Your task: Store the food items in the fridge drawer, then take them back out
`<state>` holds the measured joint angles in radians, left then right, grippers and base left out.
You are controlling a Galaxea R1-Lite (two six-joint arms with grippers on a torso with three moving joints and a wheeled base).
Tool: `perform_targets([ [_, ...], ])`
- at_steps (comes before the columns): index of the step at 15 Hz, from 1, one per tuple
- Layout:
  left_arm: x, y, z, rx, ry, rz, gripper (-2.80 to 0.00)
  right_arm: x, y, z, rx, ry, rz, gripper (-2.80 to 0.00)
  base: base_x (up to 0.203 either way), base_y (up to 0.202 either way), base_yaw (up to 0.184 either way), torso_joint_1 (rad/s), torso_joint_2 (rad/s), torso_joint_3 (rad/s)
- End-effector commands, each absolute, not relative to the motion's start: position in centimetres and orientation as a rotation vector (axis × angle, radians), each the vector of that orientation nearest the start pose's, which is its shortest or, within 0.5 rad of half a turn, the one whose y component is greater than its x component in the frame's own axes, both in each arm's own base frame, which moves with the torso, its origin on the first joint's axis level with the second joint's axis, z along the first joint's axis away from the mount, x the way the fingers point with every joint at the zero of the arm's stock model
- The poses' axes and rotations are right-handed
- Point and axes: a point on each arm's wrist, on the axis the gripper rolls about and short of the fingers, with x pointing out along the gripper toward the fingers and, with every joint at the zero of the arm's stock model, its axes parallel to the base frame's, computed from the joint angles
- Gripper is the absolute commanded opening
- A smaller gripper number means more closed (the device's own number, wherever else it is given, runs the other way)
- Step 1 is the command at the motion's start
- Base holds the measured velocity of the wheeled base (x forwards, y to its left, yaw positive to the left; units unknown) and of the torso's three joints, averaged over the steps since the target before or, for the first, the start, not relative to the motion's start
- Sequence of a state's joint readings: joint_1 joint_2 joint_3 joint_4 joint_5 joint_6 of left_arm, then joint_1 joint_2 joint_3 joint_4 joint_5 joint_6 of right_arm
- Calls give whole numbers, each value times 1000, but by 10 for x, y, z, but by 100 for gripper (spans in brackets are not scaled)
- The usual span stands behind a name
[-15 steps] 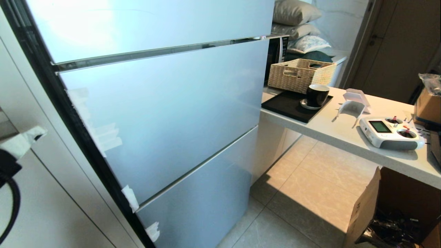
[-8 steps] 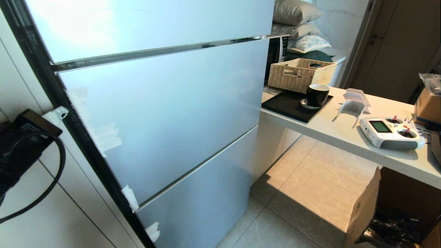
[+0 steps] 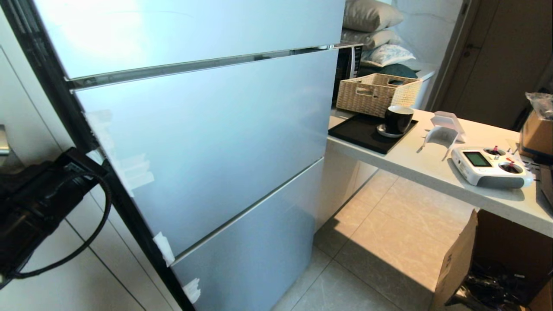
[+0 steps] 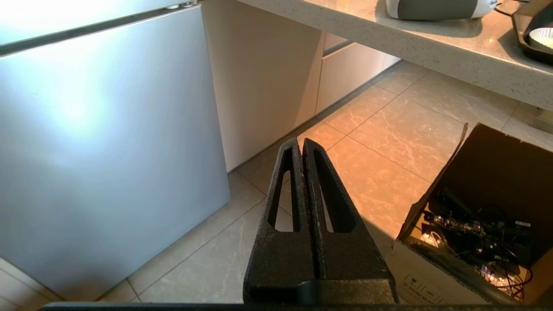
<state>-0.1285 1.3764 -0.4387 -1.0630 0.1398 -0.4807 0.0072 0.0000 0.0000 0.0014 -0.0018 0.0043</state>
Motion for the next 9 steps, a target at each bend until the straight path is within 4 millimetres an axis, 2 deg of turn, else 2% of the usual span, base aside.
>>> perform_targets([
  [1, 207, -30, 209, -500, -108, -49, -280, -23, 0, 75, 5, 3, 6, -280, 0, 0, 0, 0, 0, 0],
  [6, 197, -37, 197, -461, -63, -75, -280, -23, 0, 75, 5, 3, 6, -280, 0, 0, 0, 0, 0, 0],
  [9, 188, -40, 203, -464, -87, -108, -280, -23, 0, 75, 5, 3, 6, -280, 0, 0, 0, 0, 0, 0],
])
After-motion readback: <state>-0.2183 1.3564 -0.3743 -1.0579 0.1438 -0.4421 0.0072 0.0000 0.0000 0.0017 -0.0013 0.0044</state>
